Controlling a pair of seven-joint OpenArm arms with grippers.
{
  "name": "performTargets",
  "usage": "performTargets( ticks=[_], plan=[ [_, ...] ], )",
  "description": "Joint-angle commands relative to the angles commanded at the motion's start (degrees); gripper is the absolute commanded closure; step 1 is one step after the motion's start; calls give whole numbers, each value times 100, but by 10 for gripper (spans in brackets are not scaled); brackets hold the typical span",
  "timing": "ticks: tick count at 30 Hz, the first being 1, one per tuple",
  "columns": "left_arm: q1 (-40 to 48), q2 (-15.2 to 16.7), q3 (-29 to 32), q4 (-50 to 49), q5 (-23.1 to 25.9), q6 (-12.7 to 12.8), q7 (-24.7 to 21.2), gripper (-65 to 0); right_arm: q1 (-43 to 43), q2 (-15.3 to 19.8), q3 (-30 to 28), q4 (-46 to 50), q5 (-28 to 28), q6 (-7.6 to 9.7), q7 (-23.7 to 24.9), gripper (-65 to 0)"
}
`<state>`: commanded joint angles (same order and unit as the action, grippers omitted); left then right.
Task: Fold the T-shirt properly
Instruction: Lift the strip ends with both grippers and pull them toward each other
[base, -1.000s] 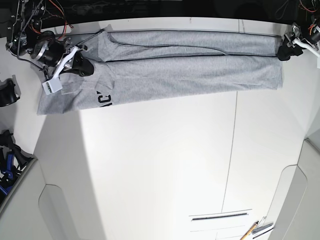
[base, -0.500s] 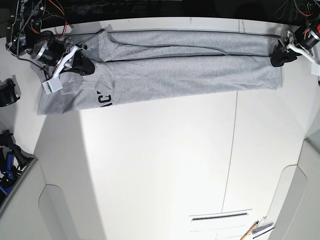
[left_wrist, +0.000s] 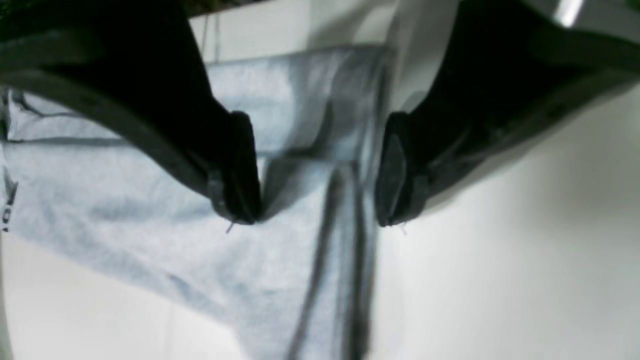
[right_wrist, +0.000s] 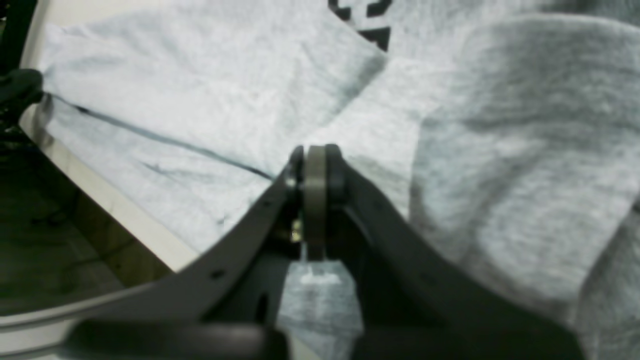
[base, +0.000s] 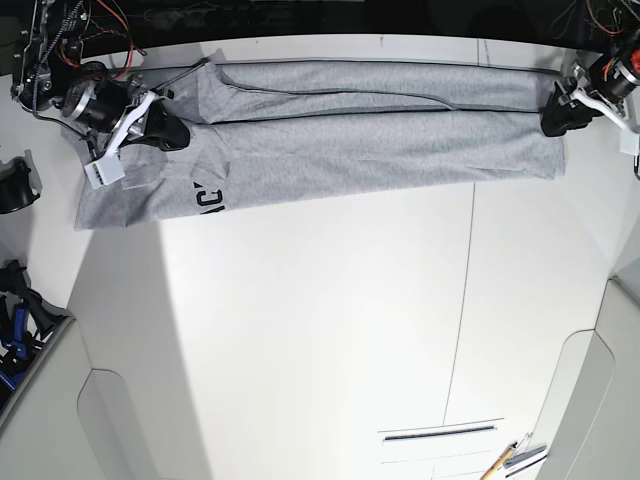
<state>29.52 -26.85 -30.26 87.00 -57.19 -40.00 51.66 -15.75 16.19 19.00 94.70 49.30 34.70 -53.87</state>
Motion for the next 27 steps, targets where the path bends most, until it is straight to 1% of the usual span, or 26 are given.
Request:
performTargets(
  ticks=[3,7,8,12,13,14,16,18,19,20,21,23,26,27],
  plan=[
    [0,0,236,0,238,0,-177,-407,0,0,0,0,0,0,-39,0],
    [2,0,251,0,214,0,-166,-406,0,0,0,0,0,0,-37,0],
    [2,2,251,0,186,0,-166,-406,0,0,0,0,2,0,-37,0],
    [0,0,251,4,-223,0,-170,-402,0,0,0,0,2,0,-37,0],
    [-2,0,251,4,-258,0,-170,-378,0,0,0,0,0,0,-37,0],
    [-2,2,251,4,-258,0,-173,-326,0,0,0,0,0,0,-37,0],
    [-2,2,251,4,-256,0,-173,-198,2,0,0,0,2,0,-37,0],
    [-2,0,249,4,-254,0,-173,-84,0,0,0,0,4,0,-37,0],
    [-4,0,249,4,-256,0,-175,-5,0,0,0,0,4,0,-37,0],
    [-15,2,249,4,-254,0,-186,0,0,0,0,0,4,0,-37,0],
    [-15,0,249,4,-208,0,-302,0,2,0,0,0,7,0,-35,0],
    [-42,-2,236,42,11,0,-669,0,0,0,0,0,4,0,-37,0],
    [-264,0,157,256,402,0,-706,0,0,0,0,0,24,0,-37,0],
    [-363,-2,114,350,533,0,-706,0,0,2,4,2,129,2,-39,0]
  ],
)
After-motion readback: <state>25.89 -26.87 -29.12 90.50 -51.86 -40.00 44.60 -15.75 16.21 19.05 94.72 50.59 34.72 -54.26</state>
